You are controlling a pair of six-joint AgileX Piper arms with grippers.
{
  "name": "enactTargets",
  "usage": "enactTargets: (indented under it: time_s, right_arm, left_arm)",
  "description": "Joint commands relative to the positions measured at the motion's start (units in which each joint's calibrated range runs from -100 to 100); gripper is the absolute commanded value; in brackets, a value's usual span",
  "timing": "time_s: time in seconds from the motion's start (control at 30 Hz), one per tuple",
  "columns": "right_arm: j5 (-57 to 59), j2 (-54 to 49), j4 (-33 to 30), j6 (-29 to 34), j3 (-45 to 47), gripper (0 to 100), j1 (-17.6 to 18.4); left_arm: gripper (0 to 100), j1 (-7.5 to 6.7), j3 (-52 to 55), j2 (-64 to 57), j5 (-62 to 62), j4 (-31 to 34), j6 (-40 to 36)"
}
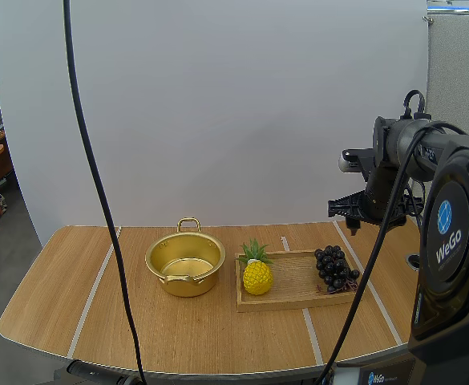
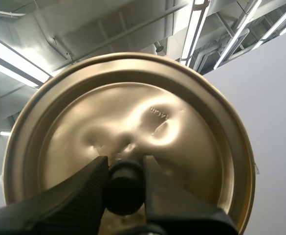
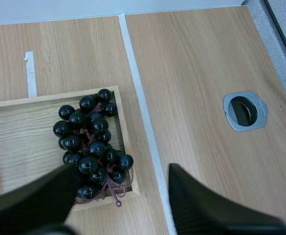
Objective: Open the pot, put the grape inside, and close it
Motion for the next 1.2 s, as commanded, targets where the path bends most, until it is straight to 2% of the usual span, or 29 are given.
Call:
enactTargets:
  time_s: [0.0, 0.43, 0.6, 0.93, 1.17]
  right_arm:
    - [0.34, -0.78, 1.53, -0.2, -0.39, 100, -0.28]
    - [3.09, -0.62, 5.05, -0.41, -0.39, 100, -0.28]
    - [-0.09, 2.16, 8.91, -7.42, -0.39, 100, -0.28]
    - [-6.55, 10.76, 9.44, -8.45, -0.39, 100, -0.28]
    - [-9.41, 15.99, 11.83, -11.79, -0.39, 100, -0.28]
  left_arm:
    - [0, -0.11, -0.41, -0.33, -1.92, 0.12, -0.29]
    - [0, -0.11, -0.41, -0.33, -1.92, 0.12, -0.29]
    - [0, -0.11, -0.41, -0.33, -1.92, 0.12, -0.29]
    - [0, -0.11, -0.41, -0.33, -1.92, 0.12, -0.29]
    - [0, -0.11, -0.41, -0.33, -1.92, 0.12, -0.29]
